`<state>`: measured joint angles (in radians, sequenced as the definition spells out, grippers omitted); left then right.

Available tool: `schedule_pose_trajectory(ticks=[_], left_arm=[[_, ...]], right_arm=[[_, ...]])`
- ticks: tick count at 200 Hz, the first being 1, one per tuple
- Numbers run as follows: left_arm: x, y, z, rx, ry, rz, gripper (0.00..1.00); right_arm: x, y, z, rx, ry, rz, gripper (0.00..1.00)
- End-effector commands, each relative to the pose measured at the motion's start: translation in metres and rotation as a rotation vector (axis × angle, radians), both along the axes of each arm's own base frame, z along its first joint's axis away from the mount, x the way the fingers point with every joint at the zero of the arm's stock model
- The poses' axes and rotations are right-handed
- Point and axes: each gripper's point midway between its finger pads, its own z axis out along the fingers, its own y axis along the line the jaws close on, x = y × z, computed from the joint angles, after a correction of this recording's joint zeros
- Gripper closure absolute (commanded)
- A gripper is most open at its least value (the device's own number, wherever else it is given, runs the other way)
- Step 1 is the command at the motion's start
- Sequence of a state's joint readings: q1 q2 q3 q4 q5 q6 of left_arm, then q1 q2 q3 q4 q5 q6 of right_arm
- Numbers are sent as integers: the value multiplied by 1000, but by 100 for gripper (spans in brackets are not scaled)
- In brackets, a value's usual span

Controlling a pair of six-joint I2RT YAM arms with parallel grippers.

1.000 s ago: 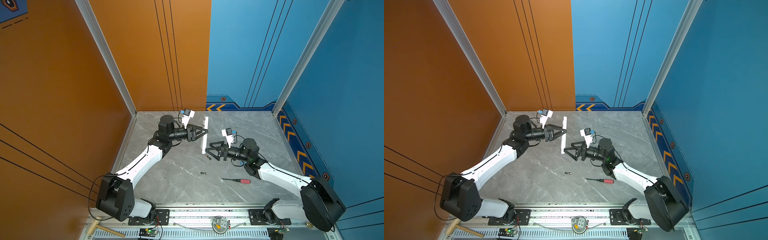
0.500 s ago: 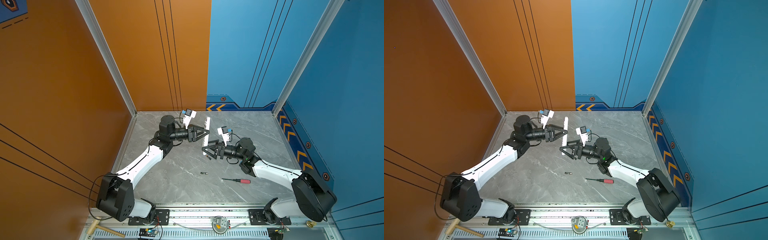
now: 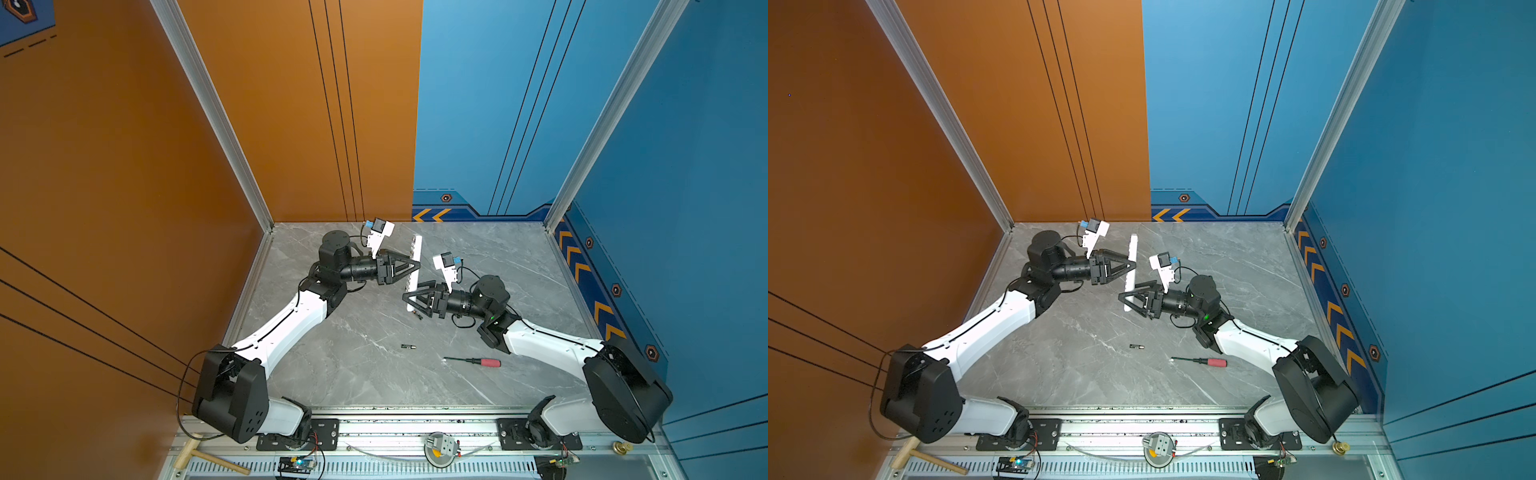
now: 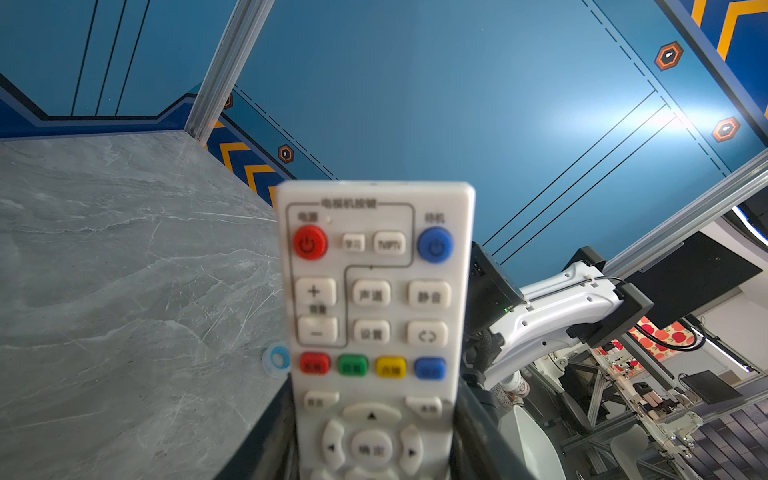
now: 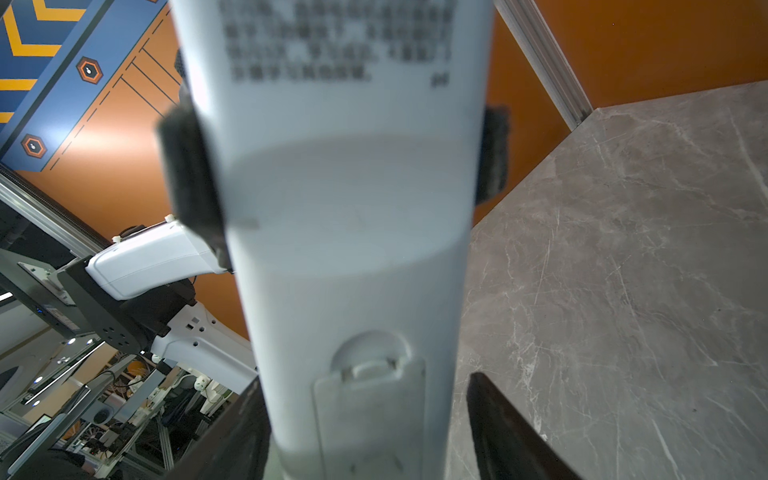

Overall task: Load the batteries into the remote control
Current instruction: 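Grasp the remote's lower end with the right gripper beside the left gripper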

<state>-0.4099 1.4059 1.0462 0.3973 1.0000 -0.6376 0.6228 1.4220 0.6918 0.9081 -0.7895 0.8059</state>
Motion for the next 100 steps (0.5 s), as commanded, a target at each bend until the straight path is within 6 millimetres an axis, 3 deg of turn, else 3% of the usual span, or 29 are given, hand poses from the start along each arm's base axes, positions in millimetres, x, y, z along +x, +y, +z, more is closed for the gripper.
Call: schedule_pose_trajectory(ticks=[1,100], left_arm=[[-13,0,13,-26,-45,-39,76],[-13,1,3,-19,-21,-29,76]], right_arm=[[-3,3,13,13,-36,21,34],[-5,0,13,-15,-49,4,63]])
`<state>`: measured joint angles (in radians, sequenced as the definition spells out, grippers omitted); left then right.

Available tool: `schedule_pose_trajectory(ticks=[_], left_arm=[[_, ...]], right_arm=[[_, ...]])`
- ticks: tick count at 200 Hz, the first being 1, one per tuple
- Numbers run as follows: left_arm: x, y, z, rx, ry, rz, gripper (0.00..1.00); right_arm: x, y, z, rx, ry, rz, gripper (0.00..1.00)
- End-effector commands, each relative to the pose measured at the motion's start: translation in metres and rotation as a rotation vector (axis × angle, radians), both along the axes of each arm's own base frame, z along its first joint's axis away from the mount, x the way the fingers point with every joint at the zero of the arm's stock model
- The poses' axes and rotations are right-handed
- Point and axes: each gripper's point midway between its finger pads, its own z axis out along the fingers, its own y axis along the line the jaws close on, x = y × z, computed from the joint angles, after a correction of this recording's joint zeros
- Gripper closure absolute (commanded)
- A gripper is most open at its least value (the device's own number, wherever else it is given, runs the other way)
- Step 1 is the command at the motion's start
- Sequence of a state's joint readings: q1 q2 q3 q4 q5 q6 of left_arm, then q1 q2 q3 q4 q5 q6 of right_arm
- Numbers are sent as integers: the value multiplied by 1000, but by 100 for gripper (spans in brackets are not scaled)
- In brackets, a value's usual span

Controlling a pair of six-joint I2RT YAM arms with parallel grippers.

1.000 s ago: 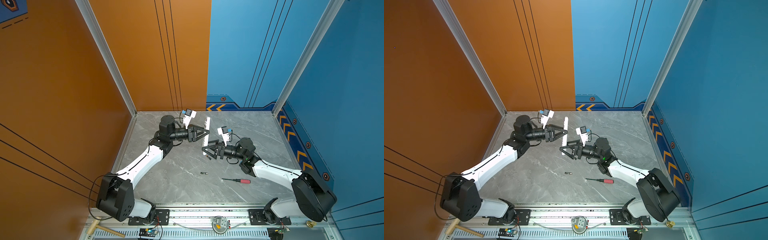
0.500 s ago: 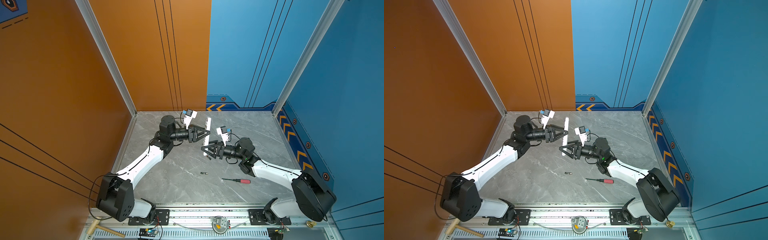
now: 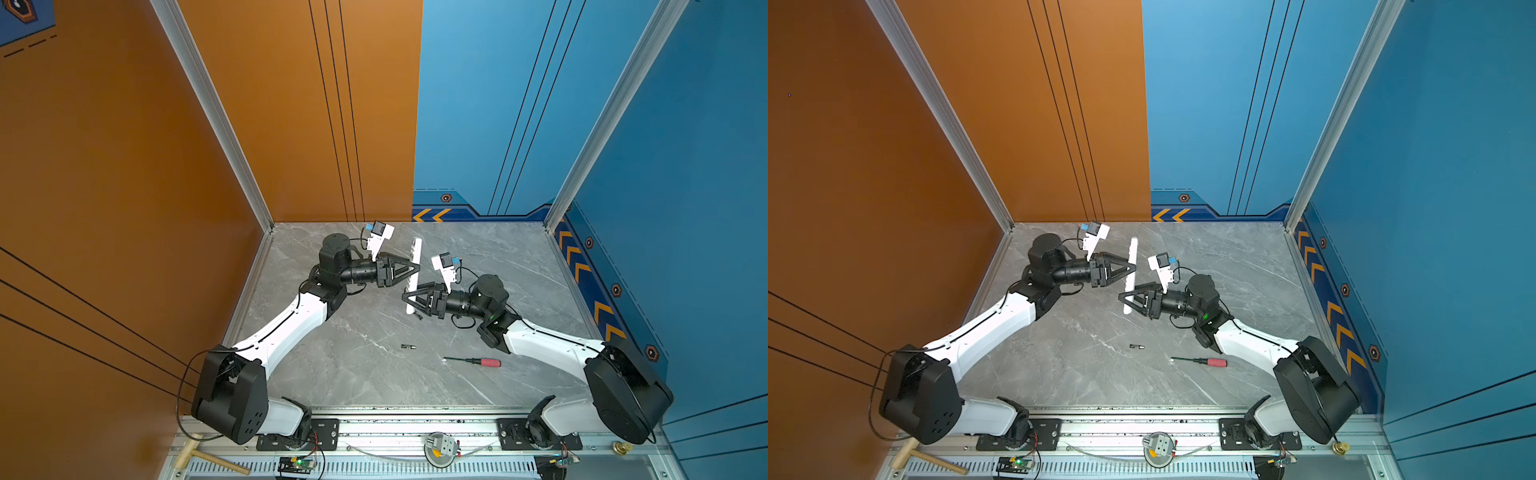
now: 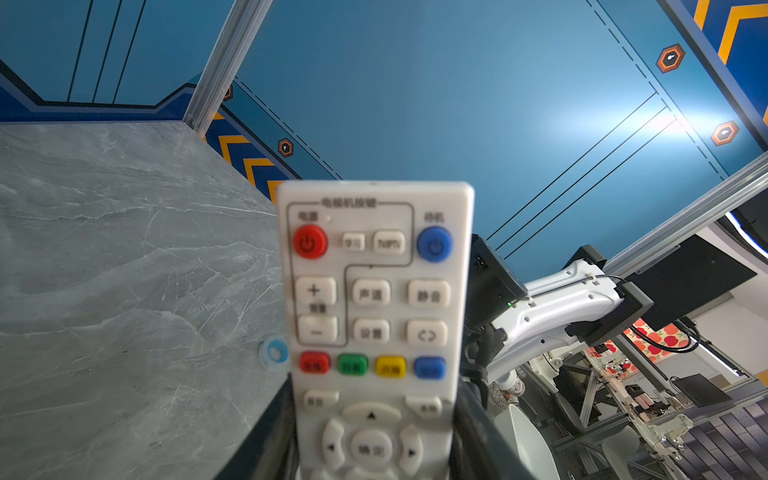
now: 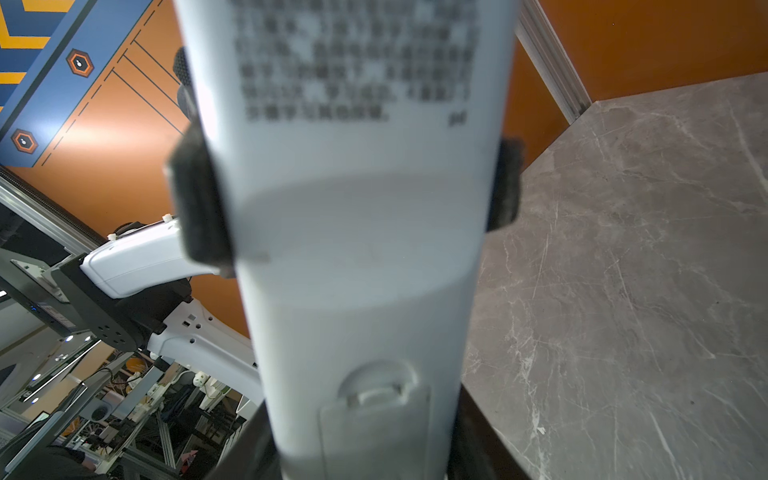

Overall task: Load the batteries into the remote control
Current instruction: 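Grasp the remote's lower end with the right gripper beside the left gripper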

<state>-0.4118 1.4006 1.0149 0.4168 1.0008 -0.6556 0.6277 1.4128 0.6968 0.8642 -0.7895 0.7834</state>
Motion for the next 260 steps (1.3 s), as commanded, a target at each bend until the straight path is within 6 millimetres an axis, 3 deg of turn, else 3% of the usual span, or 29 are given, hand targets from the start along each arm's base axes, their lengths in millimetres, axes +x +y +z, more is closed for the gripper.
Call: schedule_pose_trajectory(ticks=[1,91,150,153,165,260], left_arm=[[-10,1,10,-19,-44,-26,75],[-6,3,9,-16,-51,-6,52],[-2,6,9,-15,-50,28,15],[-2,6,8,-14,-48,31,8],[1,7,6,-7,-36,45,0],[18,32,-30,171,41,295,2]], right_arm=[[-4,-1,16,6,-51,1,63],[-5,0,17,-6,-65,-1,81],[-6,-1,17,-56,-86,-21,99],[-6,-1,17,-60,-87,-23,99],[-5,-2,14,-77,-85,-40,100],[4,-32,-11,-314,-75,-233,100]])
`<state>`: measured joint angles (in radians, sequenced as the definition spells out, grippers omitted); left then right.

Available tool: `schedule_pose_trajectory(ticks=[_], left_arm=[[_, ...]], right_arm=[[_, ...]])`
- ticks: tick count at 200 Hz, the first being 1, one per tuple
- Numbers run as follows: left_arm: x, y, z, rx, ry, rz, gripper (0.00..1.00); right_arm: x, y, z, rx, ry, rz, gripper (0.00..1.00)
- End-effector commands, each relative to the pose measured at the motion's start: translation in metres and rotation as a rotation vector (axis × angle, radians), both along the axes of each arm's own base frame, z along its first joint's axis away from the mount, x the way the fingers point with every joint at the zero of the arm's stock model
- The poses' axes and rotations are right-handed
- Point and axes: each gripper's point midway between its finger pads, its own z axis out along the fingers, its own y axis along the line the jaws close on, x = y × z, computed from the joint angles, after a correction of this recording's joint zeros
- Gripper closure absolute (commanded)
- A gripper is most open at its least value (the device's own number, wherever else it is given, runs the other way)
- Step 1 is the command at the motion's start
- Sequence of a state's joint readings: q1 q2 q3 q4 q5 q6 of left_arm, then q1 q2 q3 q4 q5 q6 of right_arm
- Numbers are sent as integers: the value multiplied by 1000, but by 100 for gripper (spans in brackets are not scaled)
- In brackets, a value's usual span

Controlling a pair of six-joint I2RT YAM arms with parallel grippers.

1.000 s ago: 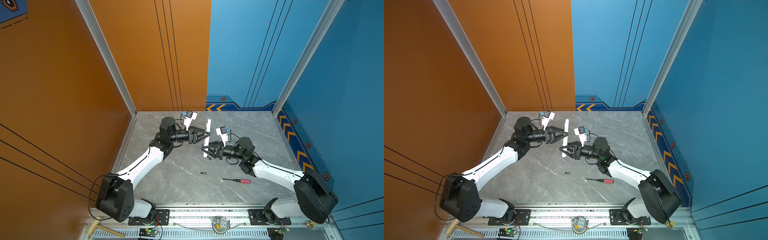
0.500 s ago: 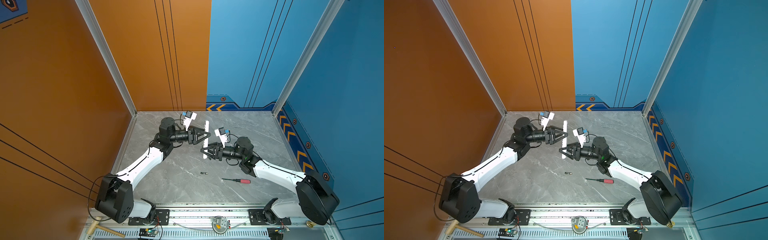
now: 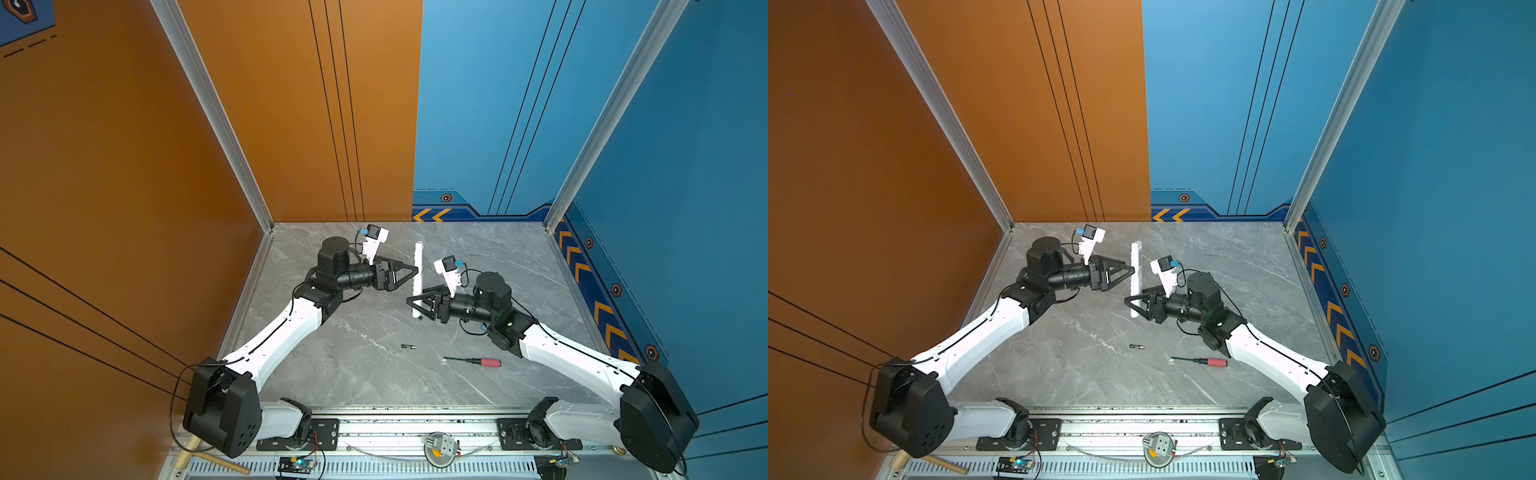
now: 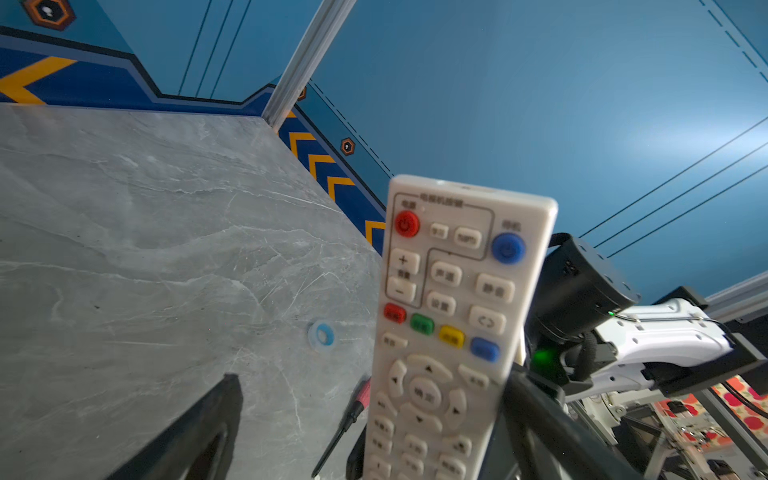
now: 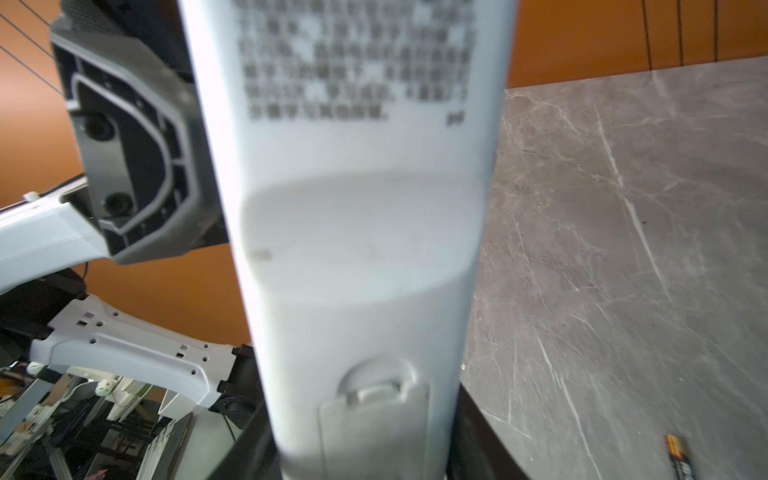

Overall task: Load the batteries into the remote control
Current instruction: 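Grasp the remote's lower end with the right gripper beside the left gripper, then open the left gripper and draw it back while the right gripper holds the remote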

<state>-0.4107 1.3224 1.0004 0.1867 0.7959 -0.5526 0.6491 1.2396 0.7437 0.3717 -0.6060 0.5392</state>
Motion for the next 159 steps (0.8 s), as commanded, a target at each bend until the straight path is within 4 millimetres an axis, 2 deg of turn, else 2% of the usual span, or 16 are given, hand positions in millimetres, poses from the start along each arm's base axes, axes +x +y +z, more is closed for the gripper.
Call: schedule_pose_trajectory(ticks=[1,54,59,119,159], left_arm=[[4,14,-8,54,-1,101,2],[-16,23,7,49,-15,159,2],[-17,25,7,55,-11,166,2],[-28,45,8,126,23,292,1],[-34,44,16,122,15,324,0]], right_arm=[[4,-12,6,-86,-54,-84,100],[2,-40,-10,-274,-72,-208,100],[-6,-35,-10,-285,-80,-187,100],[-12,-50,-9,-430,-169,-280,100],[-16,-47,-8,-466,-204,-301,100]])
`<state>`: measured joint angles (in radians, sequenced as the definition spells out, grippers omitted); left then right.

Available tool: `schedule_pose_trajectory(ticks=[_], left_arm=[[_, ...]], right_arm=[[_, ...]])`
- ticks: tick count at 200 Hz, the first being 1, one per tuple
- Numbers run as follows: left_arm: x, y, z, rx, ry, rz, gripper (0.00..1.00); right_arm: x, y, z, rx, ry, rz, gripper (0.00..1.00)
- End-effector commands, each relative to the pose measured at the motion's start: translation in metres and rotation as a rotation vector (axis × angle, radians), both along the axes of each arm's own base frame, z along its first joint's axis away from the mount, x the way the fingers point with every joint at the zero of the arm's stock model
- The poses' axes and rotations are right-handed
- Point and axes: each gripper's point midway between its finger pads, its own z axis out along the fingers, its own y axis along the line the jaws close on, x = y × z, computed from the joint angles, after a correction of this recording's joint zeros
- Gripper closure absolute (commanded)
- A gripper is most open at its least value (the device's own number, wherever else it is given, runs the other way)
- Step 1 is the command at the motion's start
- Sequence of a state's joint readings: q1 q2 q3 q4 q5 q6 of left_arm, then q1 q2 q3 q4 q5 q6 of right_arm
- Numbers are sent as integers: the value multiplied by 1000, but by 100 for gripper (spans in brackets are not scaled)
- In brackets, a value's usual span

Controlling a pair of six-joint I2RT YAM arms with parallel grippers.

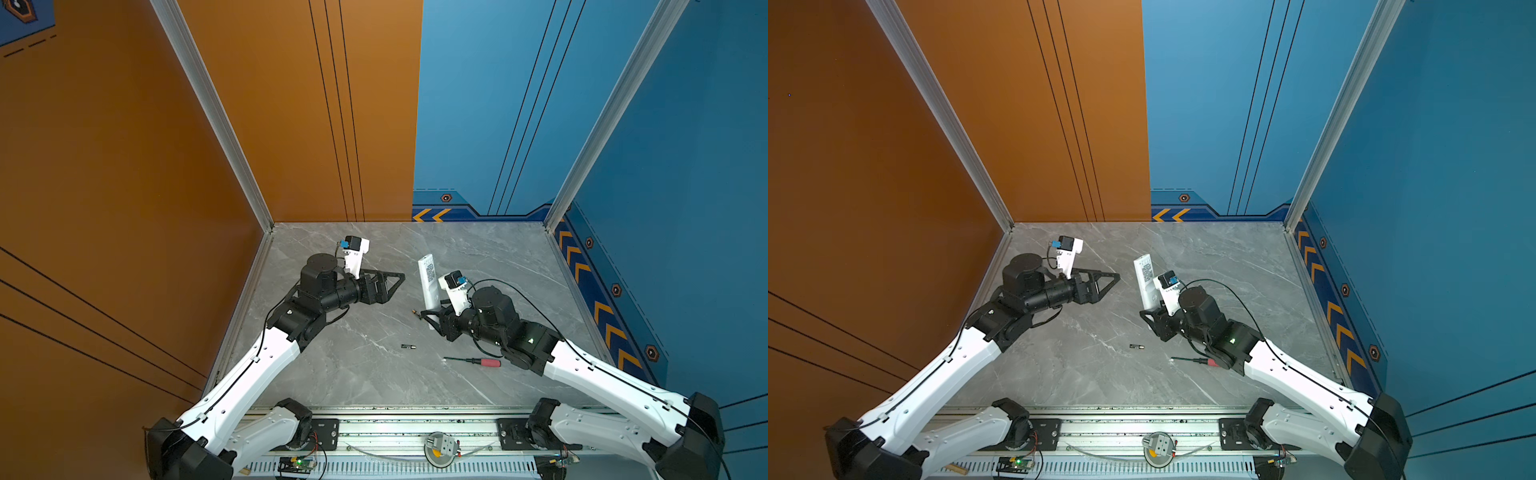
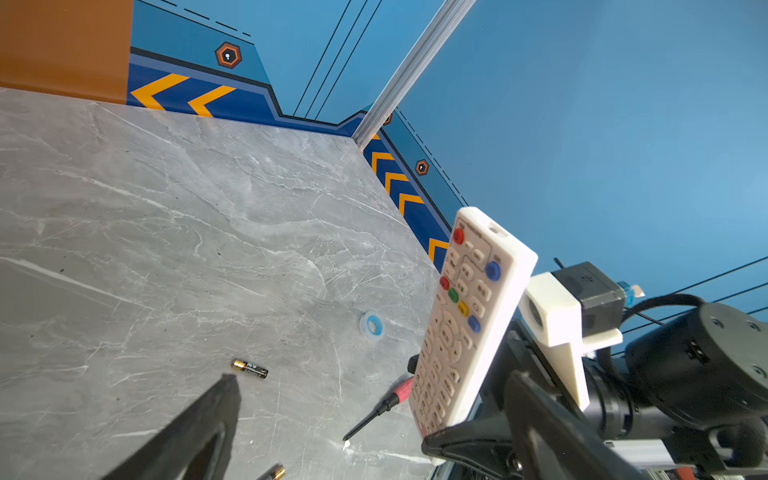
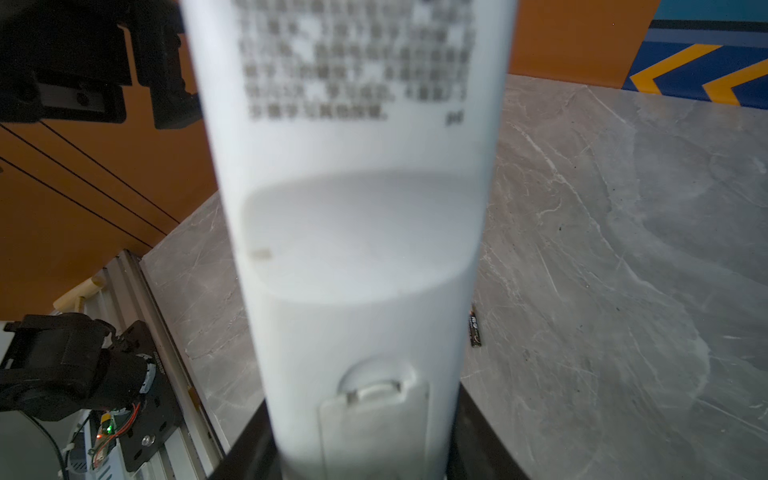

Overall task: Load the batteries into the remote control
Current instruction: 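Open the left gripper and draw it back while the right gripper holds the remote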

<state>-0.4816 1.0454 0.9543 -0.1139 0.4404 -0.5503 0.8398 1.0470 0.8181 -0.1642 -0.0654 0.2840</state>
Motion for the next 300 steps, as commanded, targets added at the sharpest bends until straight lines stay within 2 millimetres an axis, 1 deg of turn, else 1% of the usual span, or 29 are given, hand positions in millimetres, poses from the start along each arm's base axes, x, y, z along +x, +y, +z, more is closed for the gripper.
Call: schedule_pose_trajectory(ticks=[1,32,65,91,102,105,125,152,185,220,242,271,300], left_arm=[[-3,3,9,11,-8,51,0],[-11,-8,13,20,-29,59,1],[-17,-20,23,8,-65,69,5],[-15,-23,24,12,-80,85,12],[-13,-25,25,2,-84,89,12],[-14,-26,25,-2,-87,86,17],[-11,-32,27,-23,-99,87,23],[-8,-38,31,-44,-116,84,27],[-6,-45,29,-37,-114,75,29],[0,-44,26,-51,-106,105,33],[2,-47,26,-67,-105,105,35],[5,-53,22,-68,-94,99,37],[6,-57,17,-64,-88,97,39]], right_arm=[[5,-6,14,-45,-69,-51,100],[5,-4,16,-62,-98,-73,100],[10,-5,19,-73,-109,-107,100],[11,-5,17,-92,-116,-129,100],[12,-4,17,-86,-118,-132,100],[12,-3,17,-85,-118,-131,100],[12,0,16,-80,-118,-130,100],[13,5,15,-75,-118,-126,100],[13,8,13,-78,-117,-129,100],[12,12,13,-77,-123,-127,100],[13,14,12,-81,-123,-125,100],[12,17,9,-90,-121,-123,100],[11,19,11,-81,-128,-122,100]])
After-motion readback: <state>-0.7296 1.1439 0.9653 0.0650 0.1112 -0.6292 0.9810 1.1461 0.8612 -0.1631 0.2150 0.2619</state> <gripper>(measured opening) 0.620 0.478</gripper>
